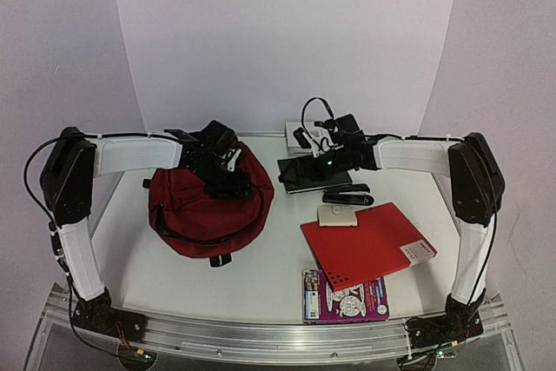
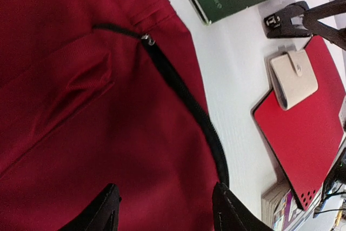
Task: Pack the student bag
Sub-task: Adjust the student bag at the center of the board.
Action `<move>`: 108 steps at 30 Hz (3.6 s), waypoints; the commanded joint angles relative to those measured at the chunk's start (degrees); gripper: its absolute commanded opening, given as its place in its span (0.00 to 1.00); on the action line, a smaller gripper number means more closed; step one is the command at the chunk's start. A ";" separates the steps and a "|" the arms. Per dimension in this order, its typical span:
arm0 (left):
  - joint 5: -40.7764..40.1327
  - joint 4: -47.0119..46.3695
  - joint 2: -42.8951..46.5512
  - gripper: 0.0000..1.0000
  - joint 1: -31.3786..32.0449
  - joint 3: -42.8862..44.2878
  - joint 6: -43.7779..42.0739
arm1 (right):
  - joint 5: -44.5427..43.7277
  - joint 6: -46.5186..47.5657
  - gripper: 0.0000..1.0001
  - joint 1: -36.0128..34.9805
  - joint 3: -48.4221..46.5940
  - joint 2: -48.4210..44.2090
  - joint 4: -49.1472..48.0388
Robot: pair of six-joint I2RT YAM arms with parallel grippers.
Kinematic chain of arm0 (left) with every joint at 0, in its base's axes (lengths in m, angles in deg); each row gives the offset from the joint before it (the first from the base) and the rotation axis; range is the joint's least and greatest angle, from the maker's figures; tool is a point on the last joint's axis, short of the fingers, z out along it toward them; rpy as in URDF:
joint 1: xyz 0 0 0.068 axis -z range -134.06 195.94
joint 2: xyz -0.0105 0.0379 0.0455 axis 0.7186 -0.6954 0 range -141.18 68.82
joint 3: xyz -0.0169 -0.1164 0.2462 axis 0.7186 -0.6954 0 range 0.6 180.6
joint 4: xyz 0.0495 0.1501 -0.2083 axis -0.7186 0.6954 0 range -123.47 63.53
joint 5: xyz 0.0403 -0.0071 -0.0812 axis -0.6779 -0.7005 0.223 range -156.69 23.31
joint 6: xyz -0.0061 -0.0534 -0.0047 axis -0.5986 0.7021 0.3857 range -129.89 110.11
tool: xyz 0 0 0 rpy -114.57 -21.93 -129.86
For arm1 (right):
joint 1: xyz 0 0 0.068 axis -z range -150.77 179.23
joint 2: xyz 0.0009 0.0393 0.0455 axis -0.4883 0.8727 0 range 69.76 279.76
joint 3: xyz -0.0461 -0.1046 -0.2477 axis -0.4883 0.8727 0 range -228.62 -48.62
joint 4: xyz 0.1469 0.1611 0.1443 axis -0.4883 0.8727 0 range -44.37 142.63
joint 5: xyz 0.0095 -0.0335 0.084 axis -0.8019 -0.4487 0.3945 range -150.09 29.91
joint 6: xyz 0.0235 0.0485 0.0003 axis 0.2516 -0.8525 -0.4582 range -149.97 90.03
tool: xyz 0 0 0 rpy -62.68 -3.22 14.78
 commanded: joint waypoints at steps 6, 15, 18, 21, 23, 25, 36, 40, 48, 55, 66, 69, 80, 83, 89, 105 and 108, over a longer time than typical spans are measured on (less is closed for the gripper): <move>-14.48 16.49 14.17 0.61 3.32 -7.09 -3.82 | 1.35 -1.07 0.96 -7.62 4.43 -1.18 0.80; -21.21 31.13 11.64 0.61 6.67 -4.73 -6.68 | -0.11 -3.50 0.90 -9.72 -0.14 6.71 0.52; -20.62 31.34 13.06 0.61 6.69 -6.17 -8.76 | -2.91 -3.70 0.82 -9.64 -3.92 10.20 0.48; -21.34 32.75 13.04 0.60 7.16 -7.56 -10.66 | -4.64 -4.11 0.70 -9.49 -7.51 13.20 0.57; -22.41 33.00 12.96 0.58 7.21 -8.42 -11.74 | -6.18 -3.75 0.61 -9.18 -9.69 14.46 0.55; -22.89 32.69 12.99 0.57 7.26 -9.13 -12.74 | -7.46 -3.50 0.56 -8.39 -11.27 15.72 0.49; -25.83 29.92 6.17 0.53 7.25 -9.38 -17.76 | -7.91 -3.60 0.54 -6.38 -14.22 17.54 0.48; -26.61 28.75 3.71 0.45 7.30 -9.00 -18.77 | -7.69 -3.41 0.54 -6.38 -14.13 17.46 0.40; -23.56 25.63 4.70 0.11 7.85 -7.42 -19.40 | -7.36 -3.29 0.56 -6.39 -14.25 17.38 0.39; -17.55 19.23 10.33 0.04 8.10 -7.14 -17.90 | -7.92 -2.91 0.60 -6.22 -14.92 16.54 0.38; -7.80 17.47 8.98 0.54 8.68 -5.96 -20.04 | -6.14 -3.73 0.60 -6.21 -14.20 15.44 0.38; -9.82 18.26 6.71 0.54 8.67 -5.49 -20.04 | -5.96 -3.85 0.60 -6.21 -14.00 15.20 0.39; -11.58 20.09 2.81 0.01 9.33 -3.37 -19.03 | -5.84 -4.32 0.61 -6.23 -12.67 15.41 0.17; -4.31 19.28 3.89 0.00 11.21 -1.44 -18.68 | -6.64 -4.22 0.61 -6.21 -13.79 16.94 -0.08; 7.09 11.19 10.07 0.00 12.91 -0.86 -15.74 | -7.16 -4.37 0.60 -6.22 -17.33 19.89 -0.49; 0.33 8.71 14.48 0.00 -10.63 -2.92 -5.53 | -8.16 -1.75 0.88 -5.35 -12.03 6.87 -0.11; 0.80 8.87 12.59 0.00 -13.93 -4.60 -5.07 | -7.28 -1.84 0.87 -5.53 -9.13 4.46 0.04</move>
